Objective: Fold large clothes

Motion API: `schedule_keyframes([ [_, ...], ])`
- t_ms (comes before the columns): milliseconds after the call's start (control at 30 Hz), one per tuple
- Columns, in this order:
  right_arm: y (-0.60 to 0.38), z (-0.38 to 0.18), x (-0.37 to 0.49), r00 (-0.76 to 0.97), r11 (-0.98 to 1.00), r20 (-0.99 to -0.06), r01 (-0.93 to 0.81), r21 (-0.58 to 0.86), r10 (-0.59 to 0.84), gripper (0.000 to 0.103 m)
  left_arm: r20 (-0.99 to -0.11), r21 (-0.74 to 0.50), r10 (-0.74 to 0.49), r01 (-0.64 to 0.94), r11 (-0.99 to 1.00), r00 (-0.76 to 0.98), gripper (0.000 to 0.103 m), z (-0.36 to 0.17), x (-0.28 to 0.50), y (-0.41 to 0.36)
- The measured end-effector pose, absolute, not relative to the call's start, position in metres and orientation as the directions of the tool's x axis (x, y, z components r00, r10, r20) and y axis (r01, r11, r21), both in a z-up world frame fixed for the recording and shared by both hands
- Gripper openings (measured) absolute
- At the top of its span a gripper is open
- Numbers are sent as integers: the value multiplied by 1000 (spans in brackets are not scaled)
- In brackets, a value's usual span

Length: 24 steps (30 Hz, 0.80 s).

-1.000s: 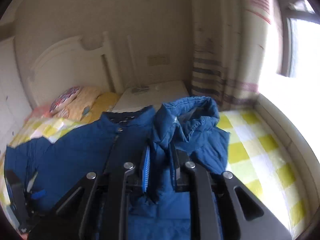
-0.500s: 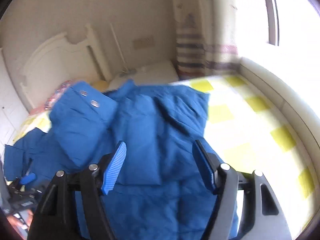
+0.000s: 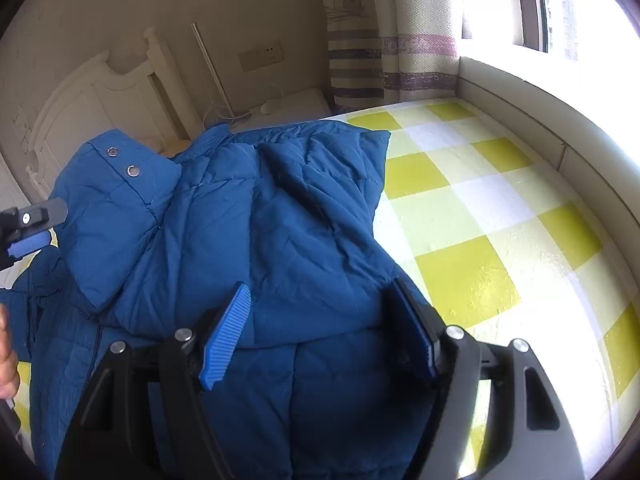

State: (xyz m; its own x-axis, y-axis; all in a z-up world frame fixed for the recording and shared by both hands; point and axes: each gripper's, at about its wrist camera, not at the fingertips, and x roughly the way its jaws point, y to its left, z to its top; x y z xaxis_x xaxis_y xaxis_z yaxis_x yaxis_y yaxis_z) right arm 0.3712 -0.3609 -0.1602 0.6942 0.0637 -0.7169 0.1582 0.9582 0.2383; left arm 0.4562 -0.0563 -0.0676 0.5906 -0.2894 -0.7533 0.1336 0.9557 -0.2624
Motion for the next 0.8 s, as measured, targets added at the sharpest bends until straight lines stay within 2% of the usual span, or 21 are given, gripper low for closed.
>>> schedule_keyframes([
  [100,-359,-161,374,686,962,-726,158,223,55,71,-744,-456,-432,86,886,509,98,-94,473,-39],
  [167,-358,-161,373,686,961,-726,158,226,58,72,-720,-504,-481,99,858,501,77,-105,479,-44],
  [200,-358,-161,373,687,961,-725,158,229,60,71,-698,-514,-501,130,848,512,46,-106,477,-47],
  [267,-360,-161,373,689,959,-722,158,237,65,72,-667,-472,-465,152,868,582,32,-97,464,-48],
  [333,-360,-161,373,691,958,-720,158,240,67,72,-649,-392,-378,136,910,660,26,-80,447,-43],
  [500,-359,-161,374,688,960,-724,159,230,60,72,-563,-92,-35,-20,996,826,26,-41,401,9],
  [533,-359,-162,374,687,960,-724,159,230,60,72,-568,-58,13,-56,997,823,26,-39,398,25],
  [600,-358,-162,374,685,961,-726,160,228,58,72,-642,-44,40,-89,995,766,29,-49,403,56],
  [667,-358,-161,375,683,962,-728,161,222,54,72,-733,-28,59,-116,993,678,47,-73,410,84],
  [700,-357,-161,375,682,962,-729,162,219,51,72,-746,16,104,-139,990,658,62,-84,409,92],
  [733,-357,-161,375,682,962,-730,163,218,50,72,-734,76,172,-173,982,657,76,-94,406,96],
  [800,-356,-161,375,679,963,-732,165,211,44,72,-709,103,215,-203,974,672,89,-99,396,107],
])
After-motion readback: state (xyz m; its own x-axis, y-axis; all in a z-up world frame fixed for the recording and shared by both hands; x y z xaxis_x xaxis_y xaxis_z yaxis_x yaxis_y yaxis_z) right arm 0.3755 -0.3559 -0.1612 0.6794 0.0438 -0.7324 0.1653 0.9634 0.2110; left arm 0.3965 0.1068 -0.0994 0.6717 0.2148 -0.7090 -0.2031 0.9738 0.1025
